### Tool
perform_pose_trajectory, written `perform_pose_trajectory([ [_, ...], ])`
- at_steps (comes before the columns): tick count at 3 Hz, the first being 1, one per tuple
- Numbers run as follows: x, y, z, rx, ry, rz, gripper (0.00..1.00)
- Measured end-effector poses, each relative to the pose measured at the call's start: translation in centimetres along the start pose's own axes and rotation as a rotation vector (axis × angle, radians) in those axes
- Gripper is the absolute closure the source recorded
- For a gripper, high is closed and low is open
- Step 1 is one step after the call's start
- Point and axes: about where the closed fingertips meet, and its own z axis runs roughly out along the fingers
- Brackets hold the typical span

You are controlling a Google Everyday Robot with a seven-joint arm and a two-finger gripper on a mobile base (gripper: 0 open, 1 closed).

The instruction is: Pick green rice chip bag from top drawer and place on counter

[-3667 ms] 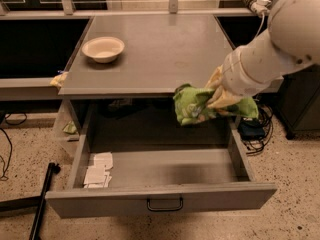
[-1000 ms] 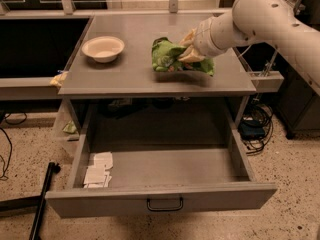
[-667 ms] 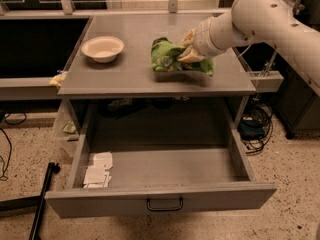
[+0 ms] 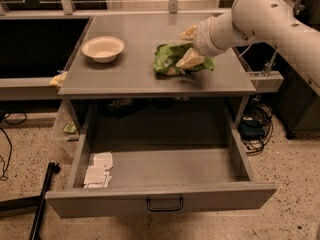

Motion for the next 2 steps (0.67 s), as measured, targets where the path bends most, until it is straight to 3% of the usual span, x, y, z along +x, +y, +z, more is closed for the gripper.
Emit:
perform_pose_trajectory([
  [1, 0.00, 0.00, 0.00, 0.000, 0.000, 0.000, 0.00],
  [2, 0.00, 0.00, 0.00, 0.000, 0.000, 0.000, 0.00],
])
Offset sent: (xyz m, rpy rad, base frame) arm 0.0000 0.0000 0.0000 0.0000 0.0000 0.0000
